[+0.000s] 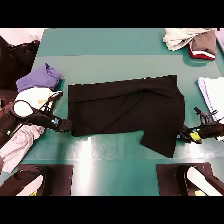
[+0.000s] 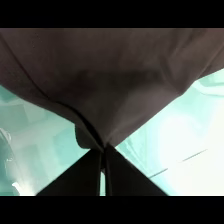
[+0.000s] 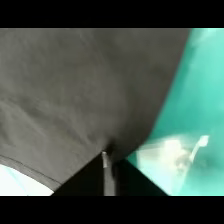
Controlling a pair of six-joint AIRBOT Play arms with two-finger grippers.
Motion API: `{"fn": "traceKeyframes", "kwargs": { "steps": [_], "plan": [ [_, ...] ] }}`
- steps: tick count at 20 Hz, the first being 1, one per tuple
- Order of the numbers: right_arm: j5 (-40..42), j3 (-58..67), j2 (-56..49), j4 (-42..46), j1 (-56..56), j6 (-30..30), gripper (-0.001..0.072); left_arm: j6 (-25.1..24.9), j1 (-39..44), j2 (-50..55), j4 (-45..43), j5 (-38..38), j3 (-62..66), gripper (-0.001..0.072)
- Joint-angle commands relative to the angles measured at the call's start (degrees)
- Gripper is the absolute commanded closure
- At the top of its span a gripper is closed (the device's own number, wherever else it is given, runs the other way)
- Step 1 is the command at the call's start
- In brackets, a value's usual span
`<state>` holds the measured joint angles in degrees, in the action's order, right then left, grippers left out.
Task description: Fold the shirts.
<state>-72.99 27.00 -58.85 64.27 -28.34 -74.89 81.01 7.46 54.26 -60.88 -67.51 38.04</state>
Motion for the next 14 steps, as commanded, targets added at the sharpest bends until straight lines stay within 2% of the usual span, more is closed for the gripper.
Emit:
{"fn": "traceKeyframes", "kwargs": {
  "steps": [1,4,6,8,11,14],
  "plan": [
    [-0.26,1.36,-0.33,-1.01,0.00,1.95,0.0690,-0.02,0.00,-0.04,-0.11,-0.76,0.20,0.0688],
    [-5.33,6.01,5.53,0.37,0.00,1.86,0.0692,0.00,0.00,-0.63,-0.39,-4.15,1.90,0.0688],
    [-8.04,10.01,10.10,0.33,0.02,0.39,0.0693,0.15,0.00,-3.78,-0.42,-3.39,3.04,0.0688],
    [-7.43,14.29,12.31,-0.28,0.94,-1.95,0.0693,1.38,0.00,-6.60,-0.48,-1.77,4.81,0.0688],
    [-6.69,21.70,10.10,-0.28,5.29,-2.23,0.0693,1.57,0.00,-7.41,-0.66,1.07,8.81,0.0687],
    [-3.37,28.85,4.37,-0.15,10.19,-2.25,0.0693,2.43,0.00,-7.41,-0.92,9.53,9.90,0.0688]
  ]
}}
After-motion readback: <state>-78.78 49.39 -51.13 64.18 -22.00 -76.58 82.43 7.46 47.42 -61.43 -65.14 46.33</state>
